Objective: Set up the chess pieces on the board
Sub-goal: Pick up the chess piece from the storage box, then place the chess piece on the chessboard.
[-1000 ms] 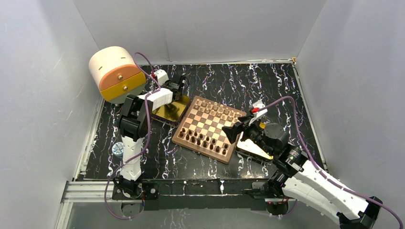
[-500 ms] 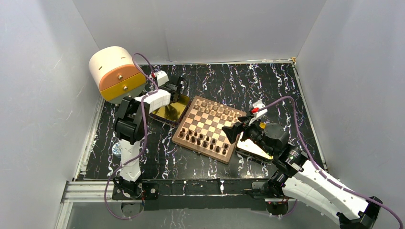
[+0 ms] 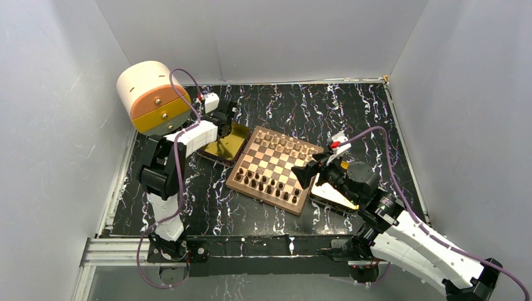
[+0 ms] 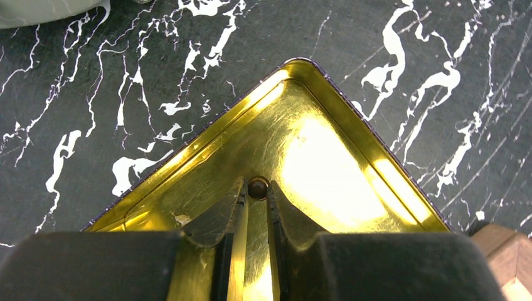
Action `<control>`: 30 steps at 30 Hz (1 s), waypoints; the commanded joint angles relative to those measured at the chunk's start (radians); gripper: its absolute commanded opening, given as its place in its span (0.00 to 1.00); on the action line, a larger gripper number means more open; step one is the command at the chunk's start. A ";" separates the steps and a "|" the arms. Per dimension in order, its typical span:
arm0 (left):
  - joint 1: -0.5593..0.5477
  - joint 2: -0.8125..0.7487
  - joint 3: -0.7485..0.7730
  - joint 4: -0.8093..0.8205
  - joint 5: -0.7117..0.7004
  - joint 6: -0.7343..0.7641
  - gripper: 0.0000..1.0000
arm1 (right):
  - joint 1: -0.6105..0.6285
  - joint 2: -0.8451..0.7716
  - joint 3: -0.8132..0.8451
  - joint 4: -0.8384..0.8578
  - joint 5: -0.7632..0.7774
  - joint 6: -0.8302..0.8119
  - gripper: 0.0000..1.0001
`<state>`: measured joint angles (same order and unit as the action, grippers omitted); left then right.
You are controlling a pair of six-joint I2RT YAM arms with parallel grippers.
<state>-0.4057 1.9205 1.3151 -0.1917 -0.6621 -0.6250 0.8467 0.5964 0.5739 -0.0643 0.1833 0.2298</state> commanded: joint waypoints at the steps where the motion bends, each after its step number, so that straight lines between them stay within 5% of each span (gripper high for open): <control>1: 0.002 -0.100 -0.017 -0.020 0.062 0.098 0.02 | 0.004 -0.020 0.013 0.034 0.000 0.007 0.99; 15: -0.046 -0.268 -0.033 -0.018 0.446 0.281 0.01 | 0.004 -0.089 0.102 -0.139 0.081 0.042 0.99; 30: -0.380 -0.272 -0.078 0.128 0.609 0.356 0.00 | 0.004 -0.154 0.199 -0.308 0.171 0.062 0.99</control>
<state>-0.7261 1.6604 1.2388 -0.1085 -0.1036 -0.3214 0.8467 0.4656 0.7303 -0.3386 0.3195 0.2642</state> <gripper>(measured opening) 0.130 0.985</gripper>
